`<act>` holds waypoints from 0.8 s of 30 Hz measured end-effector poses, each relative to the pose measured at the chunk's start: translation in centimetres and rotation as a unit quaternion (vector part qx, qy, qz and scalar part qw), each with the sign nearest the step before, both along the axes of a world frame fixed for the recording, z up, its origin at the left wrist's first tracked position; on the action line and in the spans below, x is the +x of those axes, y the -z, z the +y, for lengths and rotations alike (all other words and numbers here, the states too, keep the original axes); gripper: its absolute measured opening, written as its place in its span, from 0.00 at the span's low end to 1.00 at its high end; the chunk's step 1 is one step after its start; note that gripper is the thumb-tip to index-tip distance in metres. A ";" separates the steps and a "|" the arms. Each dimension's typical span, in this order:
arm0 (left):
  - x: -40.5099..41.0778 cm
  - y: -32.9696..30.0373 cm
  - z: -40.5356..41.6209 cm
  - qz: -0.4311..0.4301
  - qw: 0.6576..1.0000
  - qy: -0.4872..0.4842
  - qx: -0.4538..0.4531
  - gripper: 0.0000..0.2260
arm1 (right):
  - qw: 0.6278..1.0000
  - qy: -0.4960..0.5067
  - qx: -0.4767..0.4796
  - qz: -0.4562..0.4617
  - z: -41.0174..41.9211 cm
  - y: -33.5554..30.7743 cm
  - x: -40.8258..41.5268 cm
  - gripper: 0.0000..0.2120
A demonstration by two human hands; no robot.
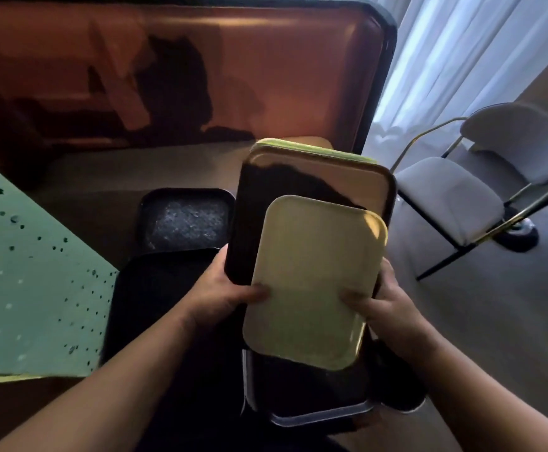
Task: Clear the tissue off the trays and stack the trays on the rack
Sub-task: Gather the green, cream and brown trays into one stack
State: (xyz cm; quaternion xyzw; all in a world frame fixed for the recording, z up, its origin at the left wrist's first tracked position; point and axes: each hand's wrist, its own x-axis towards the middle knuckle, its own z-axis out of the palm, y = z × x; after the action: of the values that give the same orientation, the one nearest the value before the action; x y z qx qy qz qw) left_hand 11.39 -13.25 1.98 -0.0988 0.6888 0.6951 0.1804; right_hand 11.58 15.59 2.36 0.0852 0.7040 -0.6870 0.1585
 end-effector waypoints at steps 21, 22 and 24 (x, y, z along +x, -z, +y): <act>0.0 4.5 6.2 0.079 0.973 -0.130 -0.170 0.25 | 0.941 0.033 0.300 0.156 3.0 6.8 -2.0 0.32; -0.2 4.5 6.2 0.088 0.973 -0.130 -0.171 0.26 | 0.940 0.036 0.300 0.158 3.2 6.8 -2.1 0.33; -0.5 4.3 6.3 0.102 0.970 -0.133 -0.177 0.27 | 0.938 0.032 0.303 0.164 3.4 6.6 -2.3 0.34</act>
State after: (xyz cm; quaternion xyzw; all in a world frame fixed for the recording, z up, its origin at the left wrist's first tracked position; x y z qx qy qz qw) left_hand 10.91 -6.99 -2.36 -0.1486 0.7961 0.5866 -0.0050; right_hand 9.25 18.98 -4.26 0.0376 0.8918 -0.4506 -0.0144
